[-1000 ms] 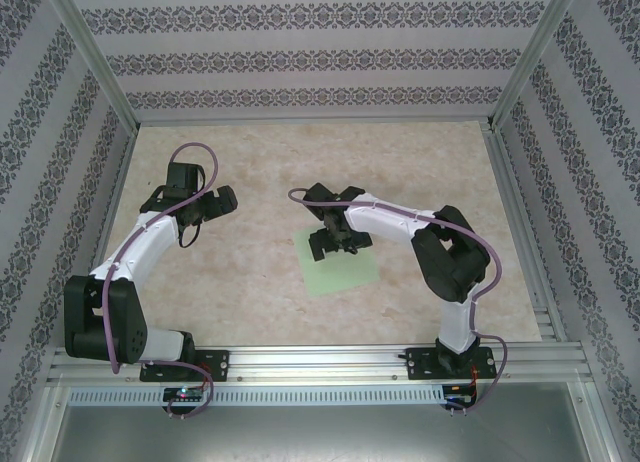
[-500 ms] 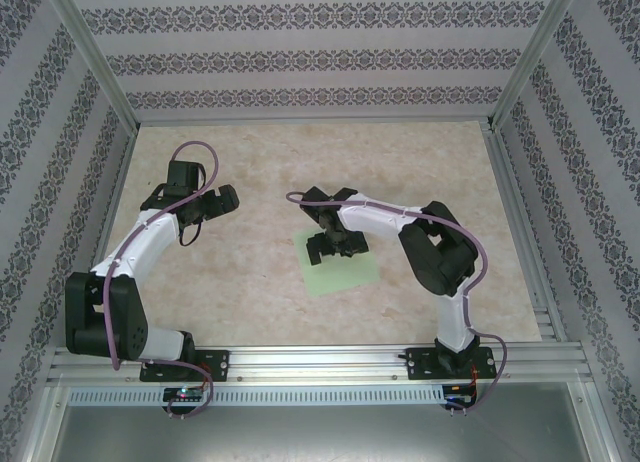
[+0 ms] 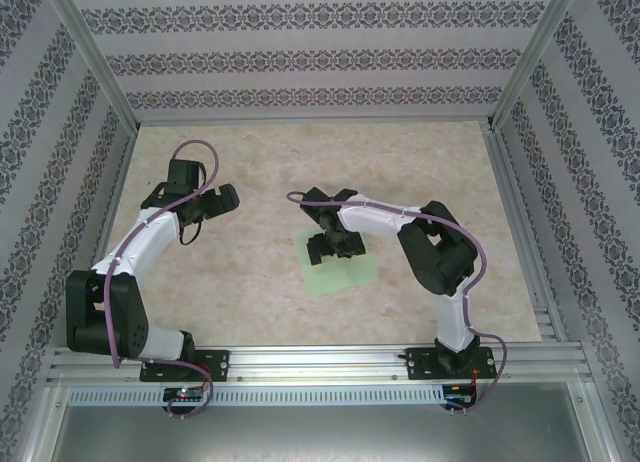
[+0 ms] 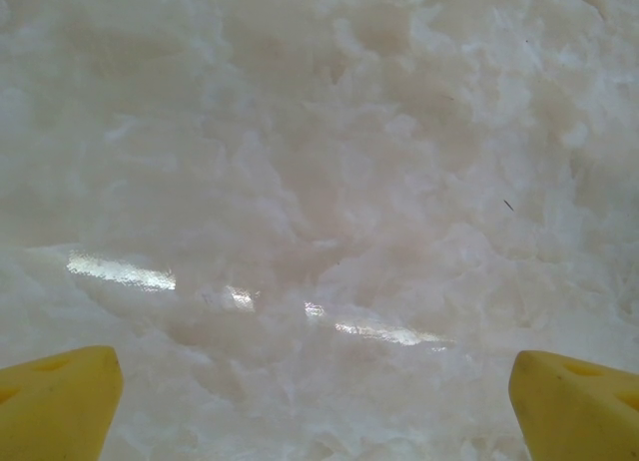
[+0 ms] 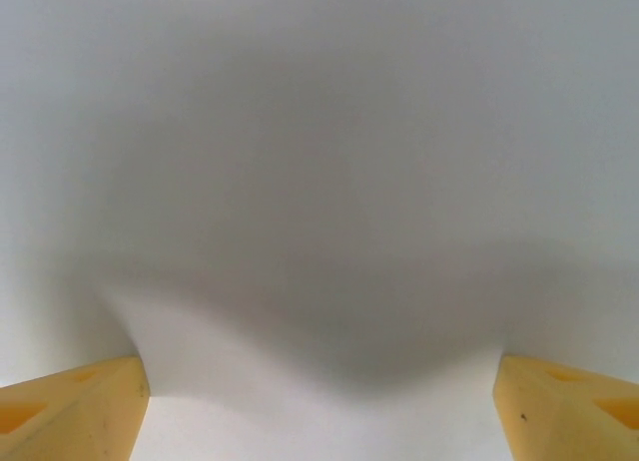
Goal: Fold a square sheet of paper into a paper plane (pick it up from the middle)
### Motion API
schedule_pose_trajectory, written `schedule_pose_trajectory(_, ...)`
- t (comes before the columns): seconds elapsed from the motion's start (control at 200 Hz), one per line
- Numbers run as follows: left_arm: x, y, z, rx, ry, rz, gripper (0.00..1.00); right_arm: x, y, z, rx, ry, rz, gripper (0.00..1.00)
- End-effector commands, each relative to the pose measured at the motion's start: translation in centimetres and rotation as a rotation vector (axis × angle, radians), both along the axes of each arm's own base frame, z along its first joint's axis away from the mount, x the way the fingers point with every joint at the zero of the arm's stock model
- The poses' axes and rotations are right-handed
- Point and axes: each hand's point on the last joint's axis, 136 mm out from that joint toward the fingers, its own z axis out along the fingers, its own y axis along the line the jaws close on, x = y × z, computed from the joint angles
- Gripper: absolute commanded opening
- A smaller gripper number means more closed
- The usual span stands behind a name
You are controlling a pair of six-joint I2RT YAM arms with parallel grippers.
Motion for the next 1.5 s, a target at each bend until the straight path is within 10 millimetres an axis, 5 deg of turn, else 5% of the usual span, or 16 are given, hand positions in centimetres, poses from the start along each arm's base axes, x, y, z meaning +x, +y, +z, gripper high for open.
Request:
schedule_pose_trajectory(0.0,0.3,-0.6,0.3,-0.015,0.006,-0.011,1.0,-2.1,-2.7,-4.3,-0.087,0.108,-0.027,0.87)
schedule_pose_trajectory(0.18,0.3,-0.6,0.3,-0.014,0.007,-0.01,1.0,-1.6,-2.6,-3.7,-0.07,0.092,-0.031,0.81)
schedule_pose_trajectory(0.35,0.3,-0.8,0.3,-0.026,0.011,-0.011,1.0,-0.4,0.1,-0.8,0.065,0.03,-0.029,0.69)
schedule_pose_trajectory(0.56,0.0,-1.4,0.1,-0.062,0.02,-0.024,1.0,0.8,5.8,3.7,0.408,-0.034,-0.023,0.37)
schedule_pose_trajectory(0.744,-0.3,-2.4,-0.1,-0.1,0.024,-0.048,1.0,1.9,10.0,8.6,0.769,-0.075,-0.02,0.28)
schedule_pose_trajectory(0.854,-0.5,-3.1,-0.2,-0.124,0.026,-0.062,1.0,2.1,10.7,10.1,0.912,-0.067,-0.023,0.28)
schedule_pose_trajectory(1.004,-0.6,-4.4,-0.5,-0.167,0.023,-0.085,1.0,2.4,9.6,9.0,0.952,-0.04,-0.072,0.29)
schedule_pose_trajectory(1.229,-0.4,-5.6,-0.9,-0.167,0.032,-0.108,1.0,2.8,6.4,4.5,0.734,-0.047,-0.103,0.34)
schedule_pose_trajectory(1.494,-0.3,-6.0,-0.7,-0.155,0.032,-0.118,1.0,3.4,4.1,2.4,0.564,-0.082,-0.115,0.46)
